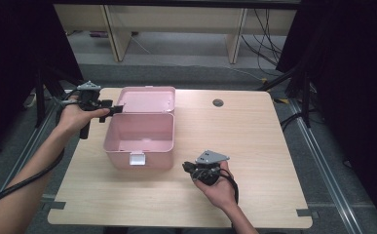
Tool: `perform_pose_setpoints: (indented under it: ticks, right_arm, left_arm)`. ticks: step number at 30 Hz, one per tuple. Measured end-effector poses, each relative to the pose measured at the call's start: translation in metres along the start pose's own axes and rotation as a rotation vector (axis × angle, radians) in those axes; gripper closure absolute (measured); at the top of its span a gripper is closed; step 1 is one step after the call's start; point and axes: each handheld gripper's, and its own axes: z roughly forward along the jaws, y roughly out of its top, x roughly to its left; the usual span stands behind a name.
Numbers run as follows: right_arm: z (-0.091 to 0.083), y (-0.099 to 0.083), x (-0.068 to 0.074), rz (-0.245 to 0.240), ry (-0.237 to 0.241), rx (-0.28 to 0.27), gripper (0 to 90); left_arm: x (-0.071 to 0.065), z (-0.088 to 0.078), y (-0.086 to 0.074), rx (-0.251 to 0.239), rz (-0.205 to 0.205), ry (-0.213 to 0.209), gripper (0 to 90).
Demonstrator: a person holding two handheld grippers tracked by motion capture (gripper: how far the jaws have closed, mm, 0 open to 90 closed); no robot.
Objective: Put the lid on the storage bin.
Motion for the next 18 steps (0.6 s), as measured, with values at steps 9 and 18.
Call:
perform_pose_setpoints:
  ticks: [9, 18]
  right_arm:
    - [-0.002, 0.012, 0.0, 0.008, -0.026, -0.017, 90.0]
    - [-0.005, 0.025, 0.004, -0.005, -0.028, -0.03, 90.0]
  left_arm:
    - [0.015, 0.006, 0.004, -0.034, -0.112, 0.056, 52.3]
    - [0.027, 0.022, 0.003, 0.015, -0.15, 0.081, 53.6]
